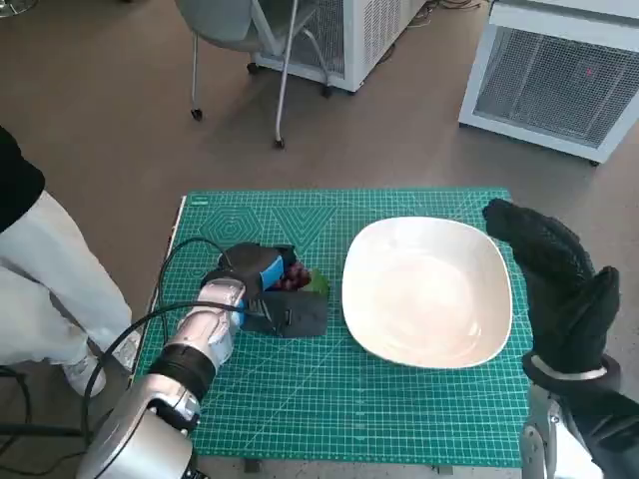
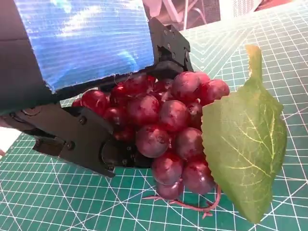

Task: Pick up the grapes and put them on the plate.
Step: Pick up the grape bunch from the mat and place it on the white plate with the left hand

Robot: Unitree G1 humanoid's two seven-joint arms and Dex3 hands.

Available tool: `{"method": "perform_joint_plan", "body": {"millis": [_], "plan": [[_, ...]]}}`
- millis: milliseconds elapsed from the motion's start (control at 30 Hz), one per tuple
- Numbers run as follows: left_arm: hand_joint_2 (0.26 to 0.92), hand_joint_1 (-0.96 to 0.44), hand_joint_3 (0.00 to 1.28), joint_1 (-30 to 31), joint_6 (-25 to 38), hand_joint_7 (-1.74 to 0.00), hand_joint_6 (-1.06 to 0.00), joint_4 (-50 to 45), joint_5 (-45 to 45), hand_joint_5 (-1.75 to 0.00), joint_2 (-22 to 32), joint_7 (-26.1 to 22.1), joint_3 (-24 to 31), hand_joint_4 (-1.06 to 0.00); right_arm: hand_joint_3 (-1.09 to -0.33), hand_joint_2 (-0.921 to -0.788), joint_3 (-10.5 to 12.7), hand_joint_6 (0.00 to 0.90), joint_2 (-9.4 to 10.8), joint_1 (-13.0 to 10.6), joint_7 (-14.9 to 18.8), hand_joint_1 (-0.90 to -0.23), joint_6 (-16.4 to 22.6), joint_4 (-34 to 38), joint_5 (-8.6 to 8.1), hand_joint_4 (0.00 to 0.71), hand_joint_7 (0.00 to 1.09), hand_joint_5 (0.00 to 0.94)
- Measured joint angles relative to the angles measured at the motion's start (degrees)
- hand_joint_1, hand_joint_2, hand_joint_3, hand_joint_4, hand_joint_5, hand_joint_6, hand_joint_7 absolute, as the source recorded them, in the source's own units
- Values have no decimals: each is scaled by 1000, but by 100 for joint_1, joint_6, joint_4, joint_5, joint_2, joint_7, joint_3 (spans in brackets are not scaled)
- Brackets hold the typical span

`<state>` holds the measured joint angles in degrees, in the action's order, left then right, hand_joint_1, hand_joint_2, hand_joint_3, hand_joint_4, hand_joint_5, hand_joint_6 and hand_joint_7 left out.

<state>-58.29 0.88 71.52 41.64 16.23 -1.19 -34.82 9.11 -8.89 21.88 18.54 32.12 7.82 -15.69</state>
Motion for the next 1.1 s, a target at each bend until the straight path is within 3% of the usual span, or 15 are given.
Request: {"method": "perform_joint_plan", "body": {"millis": [233,700,867,1100], "plan": [[920,0,210,0,0,-1281,-516,3,2,-1407,0,8,0,-480,-666,-921,0,45,0,0,2,-529,-13,0,-14,412,601,3],[920,1,246,-1,2,-1375,-458,3,4,-1408,1,9,-1,-449,-664,-921,-4,46,0,1,3,-527,-29,0,-18,413,607,3],[919,-2,237,-1,-2,-1135,-550,-10,4,-1577,11,-7,1,-418,-662,-921,-4,47,0,1,3,-529,-29,0,-18,414,607,3],[919,0,190,2,-43,-993,-631,-113,-10,-1582,79,-97,23,-458,-661,-921,-5,48,1,8,2,-530,-29,1,-18,414,606,3]]}}
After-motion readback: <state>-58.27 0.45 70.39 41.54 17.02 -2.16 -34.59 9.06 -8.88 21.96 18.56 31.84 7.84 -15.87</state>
